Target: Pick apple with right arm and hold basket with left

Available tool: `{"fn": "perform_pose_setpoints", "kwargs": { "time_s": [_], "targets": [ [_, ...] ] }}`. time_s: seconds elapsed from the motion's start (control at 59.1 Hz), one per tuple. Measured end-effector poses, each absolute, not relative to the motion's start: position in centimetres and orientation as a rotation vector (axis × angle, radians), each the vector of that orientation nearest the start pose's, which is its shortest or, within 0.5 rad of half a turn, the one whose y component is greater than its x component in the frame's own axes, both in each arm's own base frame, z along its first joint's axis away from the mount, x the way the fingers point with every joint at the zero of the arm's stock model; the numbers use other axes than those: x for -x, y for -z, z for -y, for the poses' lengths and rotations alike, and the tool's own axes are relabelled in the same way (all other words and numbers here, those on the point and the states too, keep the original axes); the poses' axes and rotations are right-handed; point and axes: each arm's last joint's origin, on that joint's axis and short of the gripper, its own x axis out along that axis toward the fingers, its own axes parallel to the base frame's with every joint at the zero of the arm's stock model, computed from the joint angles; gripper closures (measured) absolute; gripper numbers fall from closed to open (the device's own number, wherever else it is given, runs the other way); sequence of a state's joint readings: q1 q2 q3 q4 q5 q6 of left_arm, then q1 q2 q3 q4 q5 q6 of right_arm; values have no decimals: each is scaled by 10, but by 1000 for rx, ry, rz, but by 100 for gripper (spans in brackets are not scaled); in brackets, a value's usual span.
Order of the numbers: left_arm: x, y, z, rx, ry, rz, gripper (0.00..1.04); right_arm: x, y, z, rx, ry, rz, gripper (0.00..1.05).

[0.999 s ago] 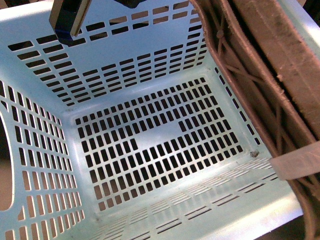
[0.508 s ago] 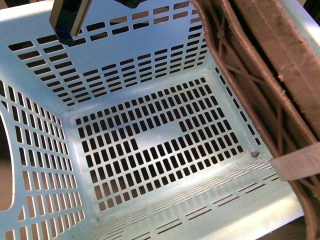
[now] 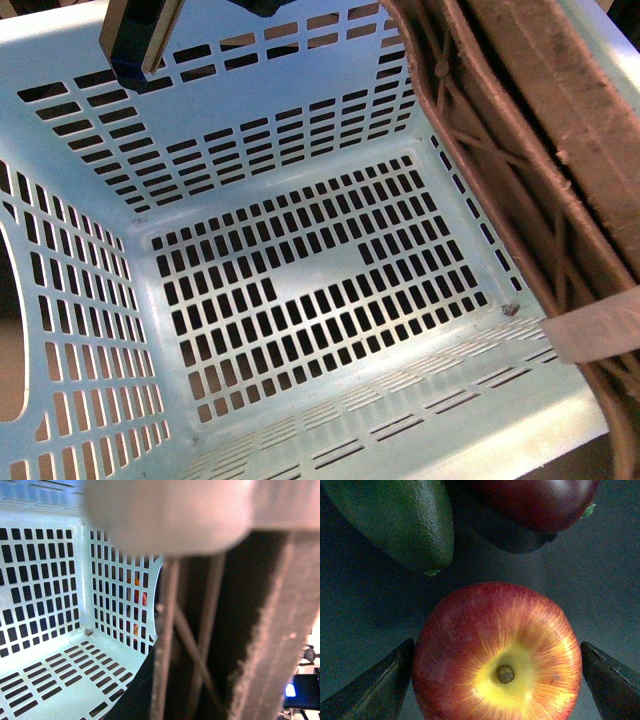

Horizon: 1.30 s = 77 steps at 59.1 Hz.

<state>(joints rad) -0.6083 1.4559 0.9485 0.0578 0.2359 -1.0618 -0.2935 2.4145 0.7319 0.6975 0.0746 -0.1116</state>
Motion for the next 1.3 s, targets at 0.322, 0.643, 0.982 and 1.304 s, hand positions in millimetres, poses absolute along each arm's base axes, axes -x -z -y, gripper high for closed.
{"fn": "perform_pose_setpoints", "kwargs": {
  "time_s": [0.322,0.643,0.982,1.304],
  "targets": [
    [-258,-257,188,894,503,-843,90,-289,52,90,-26,283,-997,24],
    [-258,-257,188,894,503,-843,90,-265,7,103,-29,293,-903,25],
    [-258,-257,188,894,504,-843,90,-239,-83,113,-87,264,-720,25],
    [-258,-257,188,894,503,-843,90,-213,-193,73,-109,191,-447,25]
  ]
}}
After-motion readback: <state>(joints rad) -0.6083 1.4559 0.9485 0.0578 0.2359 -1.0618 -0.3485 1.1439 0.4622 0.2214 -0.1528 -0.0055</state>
